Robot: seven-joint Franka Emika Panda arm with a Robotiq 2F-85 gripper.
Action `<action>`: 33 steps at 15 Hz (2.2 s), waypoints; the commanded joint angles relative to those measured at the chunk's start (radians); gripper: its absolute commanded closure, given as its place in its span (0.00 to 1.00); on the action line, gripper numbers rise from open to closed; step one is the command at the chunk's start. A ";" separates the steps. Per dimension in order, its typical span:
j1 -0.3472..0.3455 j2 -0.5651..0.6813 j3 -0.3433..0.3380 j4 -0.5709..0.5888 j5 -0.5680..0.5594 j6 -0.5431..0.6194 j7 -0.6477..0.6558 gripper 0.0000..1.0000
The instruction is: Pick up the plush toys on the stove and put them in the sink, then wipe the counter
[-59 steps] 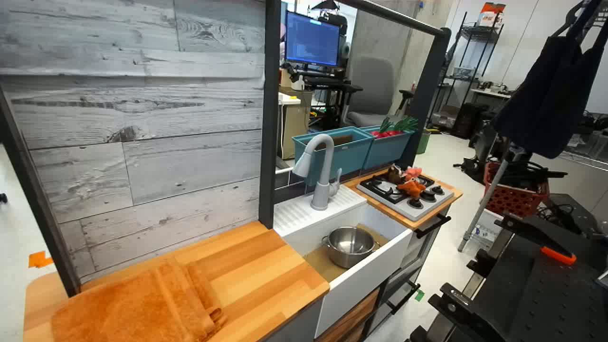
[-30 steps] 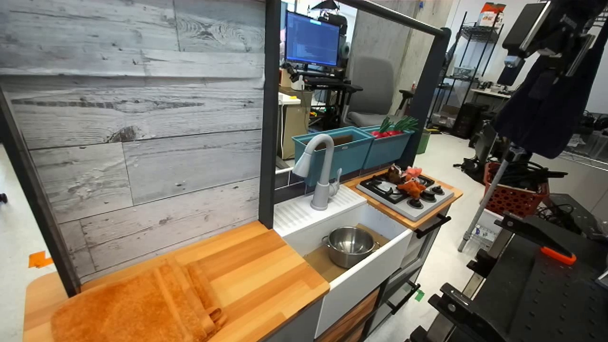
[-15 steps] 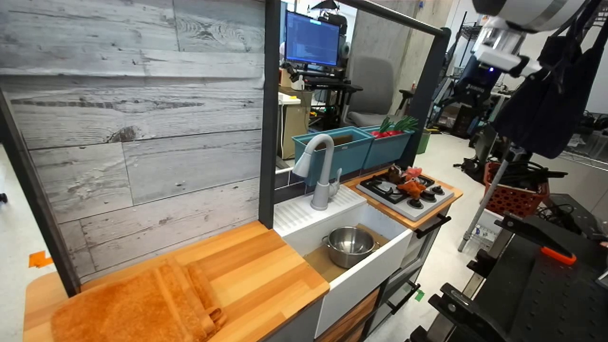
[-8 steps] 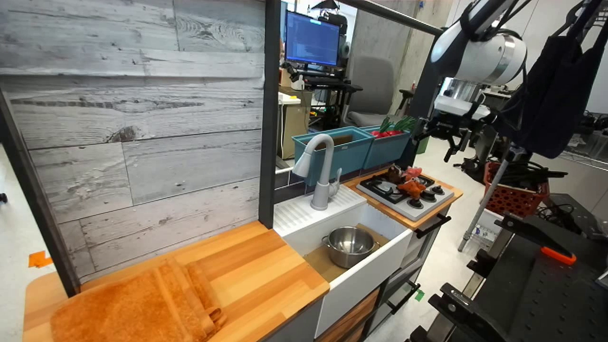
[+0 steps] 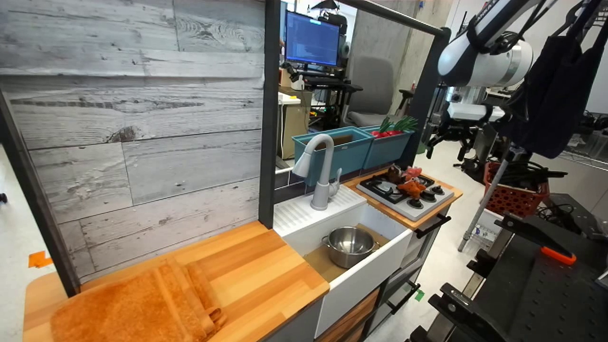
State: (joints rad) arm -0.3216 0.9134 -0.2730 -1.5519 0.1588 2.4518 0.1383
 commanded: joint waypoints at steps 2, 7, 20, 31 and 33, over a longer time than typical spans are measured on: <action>-0.029 0.095 0.046 0.113 -0.073 -0.167 -0.094 0.00; -0.025 0.103 0.051 0.102 -0.054 -0.122 -0.065 0.00; 0.043 0.306 0.053 0.306 -0.076 -0.018 0.025 0.26; 0.079 0.191 0.075 0.112 -0.074 0.098 -0.131 0.95; 0.072 0.119 0.109 0.009 -0.067 0.146 -0.236 1.00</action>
State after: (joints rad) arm -0.2540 1.1690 -0.2182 -1.3459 0.0981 2.5171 0.0209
